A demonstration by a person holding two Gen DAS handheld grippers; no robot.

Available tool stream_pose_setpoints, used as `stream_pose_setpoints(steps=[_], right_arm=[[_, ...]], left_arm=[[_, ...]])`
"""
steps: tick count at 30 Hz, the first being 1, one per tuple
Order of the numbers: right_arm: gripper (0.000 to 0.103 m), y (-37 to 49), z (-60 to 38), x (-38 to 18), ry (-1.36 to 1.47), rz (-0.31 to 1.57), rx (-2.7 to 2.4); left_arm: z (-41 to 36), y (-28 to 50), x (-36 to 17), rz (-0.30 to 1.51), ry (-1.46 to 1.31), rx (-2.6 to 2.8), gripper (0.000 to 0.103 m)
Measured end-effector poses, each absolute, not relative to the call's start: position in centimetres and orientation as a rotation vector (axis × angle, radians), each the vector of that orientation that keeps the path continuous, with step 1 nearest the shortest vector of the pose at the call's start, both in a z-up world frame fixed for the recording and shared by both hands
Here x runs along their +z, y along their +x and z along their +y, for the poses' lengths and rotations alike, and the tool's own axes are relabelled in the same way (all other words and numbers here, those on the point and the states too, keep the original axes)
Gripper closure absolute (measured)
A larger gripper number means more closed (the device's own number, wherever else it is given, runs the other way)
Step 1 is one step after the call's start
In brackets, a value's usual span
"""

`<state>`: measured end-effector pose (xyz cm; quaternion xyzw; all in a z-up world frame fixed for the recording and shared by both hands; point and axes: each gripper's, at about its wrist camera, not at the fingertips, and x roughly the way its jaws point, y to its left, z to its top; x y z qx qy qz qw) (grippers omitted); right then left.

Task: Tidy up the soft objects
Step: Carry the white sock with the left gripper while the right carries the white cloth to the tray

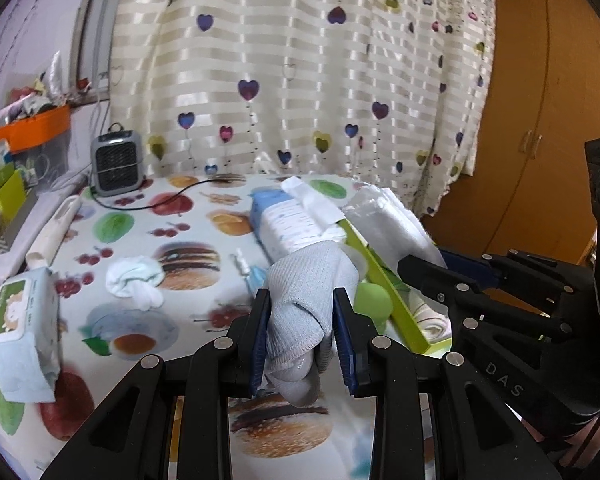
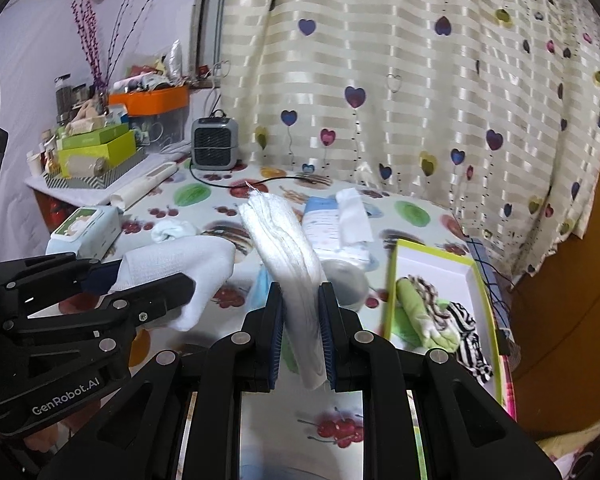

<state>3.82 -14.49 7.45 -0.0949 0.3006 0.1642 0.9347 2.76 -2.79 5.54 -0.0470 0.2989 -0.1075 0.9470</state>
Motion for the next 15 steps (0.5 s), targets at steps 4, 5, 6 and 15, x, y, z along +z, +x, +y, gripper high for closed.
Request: stream_pose_setpoints(steps=[4,5,6,15], right_arm=[[0.085,3.7,-15.5,7.6,-0.180,0.610,0.321],[0.085,3.7,-15.8,7.7,-0.176,0.609,0.315],[0.085,3.7,-16.0,7.7,-0.174,0.609,0.312],[0.085,3.7,-17.8,7.7,-0.151,0.609,0.285]], left_arm=[[-4.0,2.8,5.8,0.607,-0.081,-0.239,0.075],[-4.4,2.9,5.8,0.606,-0.077,-0.245,0.075],[-4.7,2.9,5.9,0.606,-0.073,-0.249,0.075],[-6.7,3.4,6.1,0.607,-0.045,-0.276,0.075]])
